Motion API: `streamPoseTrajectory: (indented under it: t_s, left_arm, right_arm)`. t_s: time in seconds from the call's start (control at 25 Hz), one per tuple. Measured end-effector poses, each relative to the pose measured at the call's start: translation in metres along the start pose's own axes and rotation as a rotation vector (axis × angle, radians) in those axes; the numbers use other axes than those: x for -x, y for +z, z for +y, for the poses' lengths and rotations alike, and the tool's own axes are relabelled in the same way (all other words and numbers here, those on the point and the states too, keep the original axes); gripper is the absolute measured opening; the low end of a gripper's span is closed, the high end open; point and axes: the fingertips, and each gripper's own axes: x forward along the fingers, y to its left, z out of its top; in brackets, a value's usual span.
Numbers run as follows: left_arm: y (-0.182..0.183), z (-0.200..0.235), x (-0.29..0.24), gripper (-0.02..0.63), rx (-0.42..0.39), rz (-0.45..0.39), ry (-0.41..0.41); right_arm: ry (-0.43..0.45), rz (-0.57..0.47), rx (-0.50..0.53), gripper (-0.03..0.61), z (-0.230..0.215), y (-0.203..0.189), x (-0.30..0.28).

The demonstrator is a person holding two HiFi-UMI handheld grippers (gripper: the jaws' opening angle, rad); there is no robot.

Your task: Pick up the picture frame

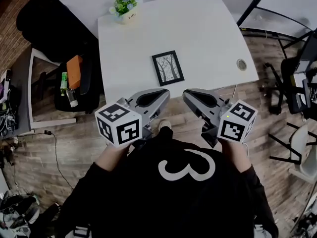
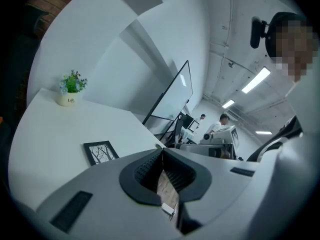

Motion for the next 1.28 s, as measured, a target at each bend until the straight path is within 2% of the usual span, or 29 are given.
streamPoseTrajectory:
  t_s: [0.28, 0.52, 0.88, 1.16, 1.28]
  left_arm:
    - [0.011, 0.063, -0.017, 0.017, 0.076, 0.054, -0.039]
    - [0.005, 0.082, -0.017, 0.017, 0.104, 0.080, -0.054]
    - [-0.004, 0.103, -0.023, 0.017, 0.129, 0.088, 0.014]
    - [-0.004, 0.124, -0.037, 0.018, 0.192, 0.082, 0.097]
    - [-0.007, 0.138, -0.044, 0.018, 0.202, 0.090, 0.149]
  right_arm:
    - [-0.062, 0.020, -0.093, 0.025, -0.052, 0.017, -0.049]
    - [-0.092, 0.029, -0.109, 0.025, -0.061, 0.013, -0.053]
    - [-0.139, 0.091, -0.080, 0.025, -0.090, 0.014, -0.052]
    - [-0.105, 0.168, -0.108, 0.026, -0.121, 0.008, -0.066]
    - [-0.091, 0.201, -0.082, 0.026, -0.137, 0.006, -0.075]
